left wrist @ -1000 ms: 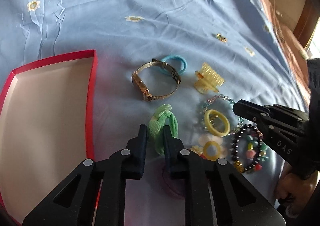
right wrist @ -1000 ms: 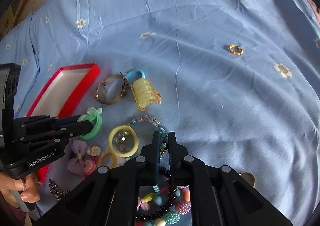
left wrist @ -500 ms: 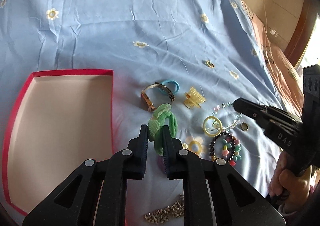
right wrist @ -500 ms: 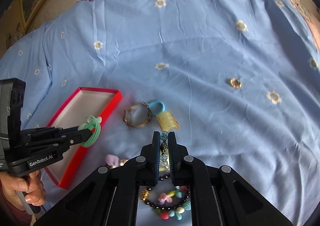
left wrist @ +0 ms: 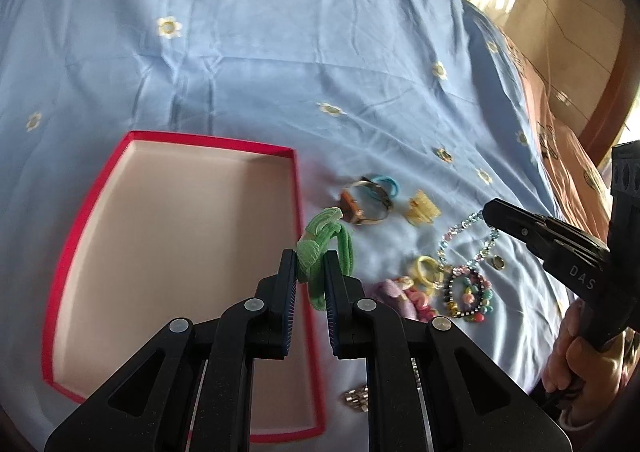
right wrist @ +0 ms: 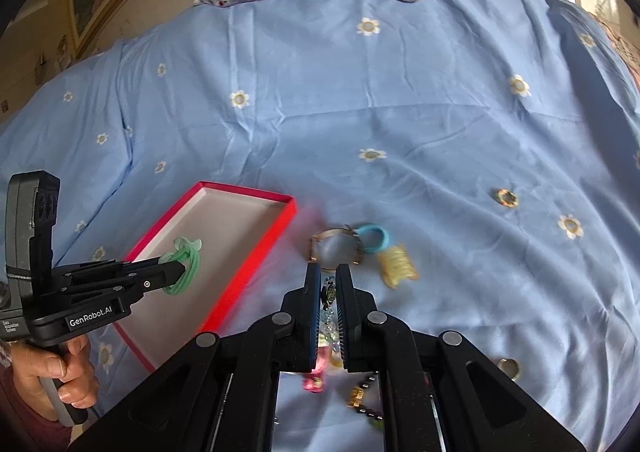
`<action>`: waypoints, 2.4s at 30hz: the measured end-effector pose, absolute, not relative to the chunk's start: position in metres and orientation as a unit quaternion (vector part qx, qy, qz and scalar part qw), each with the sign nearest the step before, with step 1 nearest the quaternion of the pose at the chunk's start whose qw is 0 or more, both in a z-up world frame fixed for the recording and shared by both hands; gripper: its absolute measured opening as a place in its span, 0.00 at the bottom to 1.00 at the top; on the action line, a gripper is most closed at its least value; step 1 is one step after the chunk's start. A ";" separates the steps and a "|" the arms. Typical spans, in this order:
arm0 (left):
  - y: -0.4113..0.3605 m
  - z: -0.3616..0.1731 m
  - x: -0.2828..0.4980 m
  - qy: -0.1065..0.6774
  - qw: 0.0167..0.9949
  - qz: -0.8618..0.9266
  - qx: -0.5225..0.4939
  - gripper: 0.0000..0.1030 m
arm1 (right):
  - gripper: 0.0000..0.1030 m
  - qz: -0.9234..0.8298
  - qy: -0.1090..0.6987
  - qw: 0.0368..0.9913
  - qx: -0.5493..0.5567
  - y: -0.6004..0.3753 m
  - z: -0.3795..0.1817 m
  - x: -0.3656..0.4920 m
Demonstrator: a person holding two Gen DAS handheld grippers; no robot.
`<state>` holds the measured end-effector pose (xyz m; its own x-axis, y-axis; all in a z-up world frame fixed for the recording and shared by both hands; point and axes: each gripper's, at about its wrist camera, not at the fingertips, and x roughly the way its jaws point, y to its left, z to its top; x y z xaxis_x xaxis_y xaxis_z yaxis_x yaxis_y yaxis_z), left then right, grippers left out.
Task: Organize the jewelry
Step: 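Carry both items into the box lid and open both grippers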
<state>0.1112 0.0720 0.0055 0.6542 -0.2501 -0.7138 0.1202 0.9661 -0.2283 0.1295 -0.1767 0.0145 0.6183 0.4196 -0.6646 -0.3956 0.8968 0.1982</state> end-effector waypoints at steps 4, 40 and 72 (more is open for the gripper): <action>0.093 0.002 0.108 0.404 0.906 -0.084 -0.090 0.11 | 0.07 0.246 0.372 0.895 0.012 -0.156 0.016 0.131; 0.189 -0.062 0.172 0.483 0.869 0.026 -0.106 0.13 | 0.07 0.320 0.444 0.837 0.018 -0.012 -0.068 0.211; 0.159 -0.025 0.127 0.444 0.887 0.014 -0.126 0.67 | 0.48 0.276 0.420 0.862 0.071 -0.112 -0.038 0.179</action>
